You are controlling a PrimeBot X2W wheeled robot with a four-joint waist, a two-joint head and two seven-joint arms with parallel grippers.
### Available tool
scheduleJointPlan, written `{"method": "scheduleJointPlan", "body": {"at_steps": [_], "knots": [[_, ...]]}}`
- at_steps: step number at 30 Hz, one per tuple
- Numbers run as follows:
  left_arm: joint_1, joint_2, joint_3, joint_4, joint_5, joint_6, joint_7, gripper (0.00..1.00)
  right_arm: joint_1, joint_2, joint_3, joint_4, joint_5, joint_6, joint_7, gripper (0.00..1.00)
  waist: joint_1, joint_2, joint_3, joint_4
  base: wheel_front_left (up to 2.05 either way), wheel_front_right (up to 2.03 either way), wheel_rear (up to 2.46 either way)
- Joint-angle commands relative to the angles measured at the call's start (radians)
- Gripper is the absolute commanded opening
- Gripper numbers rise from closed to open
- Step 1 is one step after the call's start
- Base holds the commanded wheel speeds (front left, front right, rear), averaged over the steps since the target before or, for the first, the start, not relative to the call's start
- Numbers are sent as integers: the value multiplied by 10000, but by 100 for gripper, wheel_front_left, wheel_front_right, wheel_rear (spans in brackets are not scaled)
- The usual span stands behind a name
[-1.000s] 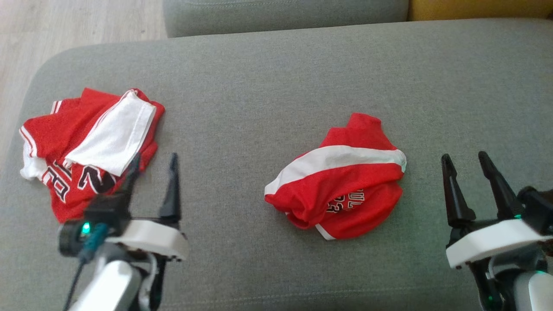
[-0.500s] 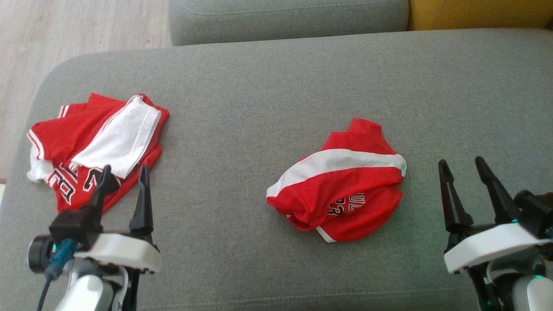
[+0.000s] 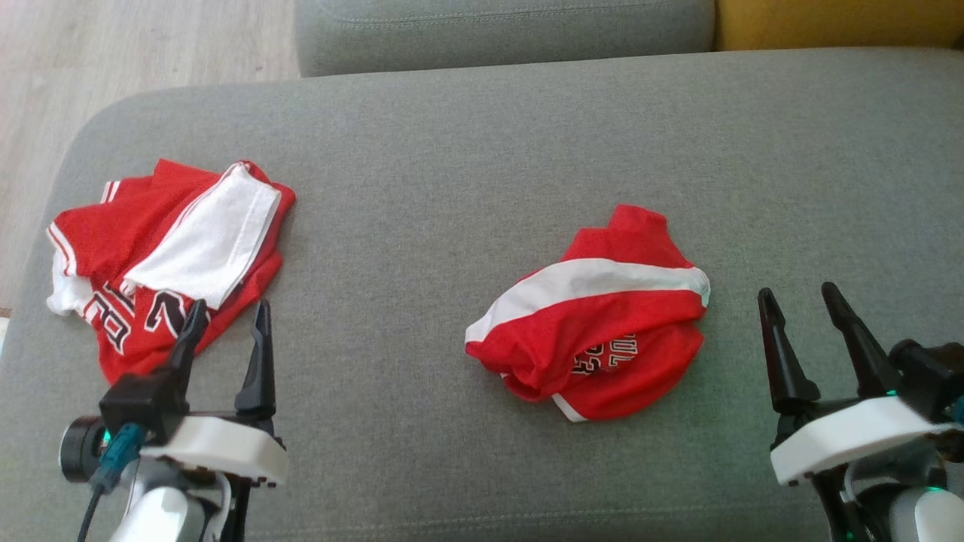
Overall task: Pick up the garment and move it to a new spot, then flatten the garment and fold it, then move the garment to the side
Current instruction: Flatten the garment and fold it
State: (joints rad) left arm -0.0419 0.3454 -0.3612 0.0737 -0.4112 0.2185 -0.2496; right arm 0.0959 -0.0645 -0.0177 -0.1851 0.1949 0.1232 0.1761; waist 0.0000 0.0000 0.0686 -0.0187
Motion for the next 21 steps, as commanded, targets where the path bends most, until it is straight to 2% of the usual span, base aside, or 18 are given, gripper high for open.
{"method": "scheduleJointPlan", "body": {"at_steps": [1, 9, 12, 16, 21], "knots": [[-397, 151, 518, -235, 142, -58, -122, 100, -279, -70, 222, -389, 34, 75, -14, 100, 0, 0, 7, -3, 0, 0, 0], [-568, 75, 453, -177, 324, -189, -122, 100, -354, -66, 221, -390, 56, 75, -27, 100, 0, 0, 186, -19, 0, 0, 0], [-892, 29, 206, -102, 438, -363, -95, 100, -406, -64, 206, -422, 70, 75, -40, 100, 0, 0, 351, -4, 0, 0, 0], [-1690, -314, -452, 196, 534, -871, 155, 100, -506, -74, 227, -445, 86, 75, -33, 100, 0, 0, 633, 15, 0, 0, 0], [-2865, -1203, -1589, 1018, 519, -1730, 814, 100, -714, -93, 372, -442, 131, 75, -23, 100, 0, 0, 1010, -70, 0, 0, 0]]}}
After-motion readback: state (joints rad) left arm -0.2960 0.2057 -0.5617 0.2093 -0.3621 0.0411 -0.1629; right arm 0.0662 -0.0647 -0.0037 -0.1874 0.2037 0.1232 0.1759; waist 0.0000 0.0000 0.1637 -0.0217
